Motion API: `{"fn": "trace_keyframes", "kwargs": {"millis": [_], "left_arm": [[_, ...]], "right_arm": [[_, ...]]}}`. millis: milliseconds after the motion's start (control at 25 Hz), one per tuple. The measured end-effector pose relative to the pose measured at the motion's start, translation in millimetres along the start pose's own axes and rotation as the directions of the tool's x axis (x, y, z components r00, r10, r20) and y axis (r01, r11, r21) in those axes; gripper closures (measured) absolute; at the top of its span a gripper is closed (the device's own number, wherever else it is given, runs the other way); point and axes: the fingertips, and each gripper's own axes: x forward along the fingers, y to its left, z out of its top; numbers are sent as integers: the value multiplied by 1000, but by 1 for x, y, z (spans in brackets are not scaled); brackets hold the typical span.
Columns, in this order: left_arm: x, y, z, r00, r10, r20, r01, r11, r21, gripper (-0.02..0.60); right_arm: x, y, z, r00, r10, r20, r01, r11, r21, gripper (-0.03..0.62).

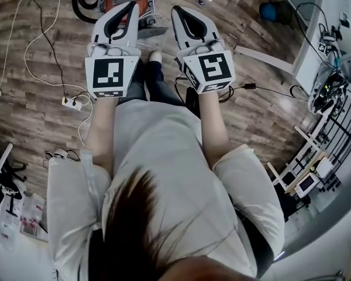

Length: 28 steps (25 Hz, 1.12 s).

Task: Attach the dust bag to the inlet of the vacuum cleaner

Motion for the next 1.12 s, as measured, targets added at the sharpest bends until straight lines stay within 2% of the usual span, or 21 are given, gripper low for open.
{"fn": "trace_keyframes", "kwargs": {"millis": [200, 440, 680, 1120], "left_arm": [[-15, -9, 27, 1000, -7, 30, 6, 999, 31, 566], [-34, -17, 52, 998, -8, 65, 5, 999, 46, 566], [-56, -26, 63, 997, -5, 83, 3, 1000, 20, 566], [-84, -36, 82, 989, -18, 146, 7, 997, 73, 566]], "right_arm": [[-18, 13, 28, 999, 6, 38, -4, 999, -42, 592], [-45, 18, 49, 997, -13, 78, 16, 999, -33, 592], [-69, 23, 58, 995, -26, 101, 28, 999, -25, 592], [-97, 23, 73, 983, -76, 166, 76, 997, 11, 592]]}}
